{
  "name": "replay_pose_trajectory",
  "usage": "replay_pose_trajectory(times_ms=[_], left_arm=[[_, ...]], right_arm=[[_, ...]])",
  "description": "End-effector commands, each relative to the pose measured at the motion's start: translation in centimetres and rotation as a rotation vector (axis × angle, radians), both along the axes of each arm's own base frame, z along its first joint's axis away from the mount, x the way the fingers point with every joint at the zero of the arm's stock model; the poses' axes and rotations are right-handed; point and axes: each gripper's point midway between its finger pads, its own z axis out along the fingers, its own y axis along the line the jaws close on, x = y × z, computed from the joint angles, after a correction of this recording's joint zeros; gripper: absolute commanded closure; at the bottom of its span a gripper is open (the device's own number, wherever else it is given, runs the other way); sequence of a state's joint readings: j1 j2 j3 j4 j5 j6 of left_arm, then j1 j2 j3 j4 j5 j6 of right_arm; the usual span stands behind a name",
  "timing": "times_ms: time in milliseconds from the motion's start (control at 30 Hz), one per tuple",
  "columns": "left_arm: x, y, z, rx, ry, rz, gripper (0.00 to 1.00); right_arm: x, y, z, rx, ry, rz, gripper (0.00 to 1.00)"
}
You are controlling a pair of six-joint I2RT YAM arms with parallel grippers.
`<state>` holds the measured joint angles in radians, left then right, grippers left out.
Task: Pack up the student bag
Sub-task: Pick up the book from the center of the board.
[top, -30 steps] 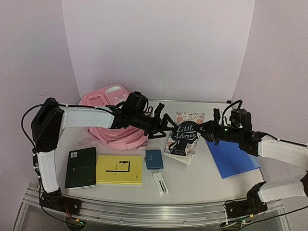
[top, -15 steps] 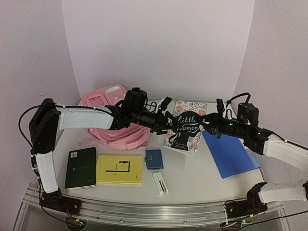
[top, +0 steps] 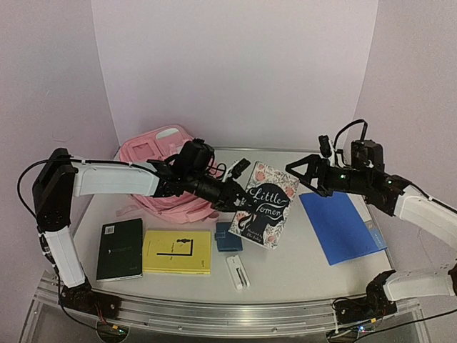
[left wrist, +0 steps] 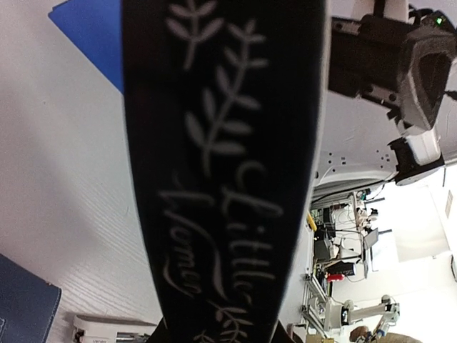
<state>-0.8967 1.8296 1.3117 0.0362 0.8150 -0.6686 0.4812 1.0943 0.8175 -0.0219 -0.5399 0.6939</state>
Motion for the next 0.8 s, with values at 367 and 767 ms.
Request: replay_pose_trajectory(times_ms=[367,767], left_arm=[[-7.2,3.8,5.9,-0.035,-0.057,-0.338,0.98],[-8.2,3.7,6.8,-0.070,-0.017,-0.419,0.97]], right_arm=[[-5.4,5.4,-0.4,-0.126,-0.013,0.557,0.03],[-8.6,8.6,-0.8,-0.045,0.049,0.766,0.41]])
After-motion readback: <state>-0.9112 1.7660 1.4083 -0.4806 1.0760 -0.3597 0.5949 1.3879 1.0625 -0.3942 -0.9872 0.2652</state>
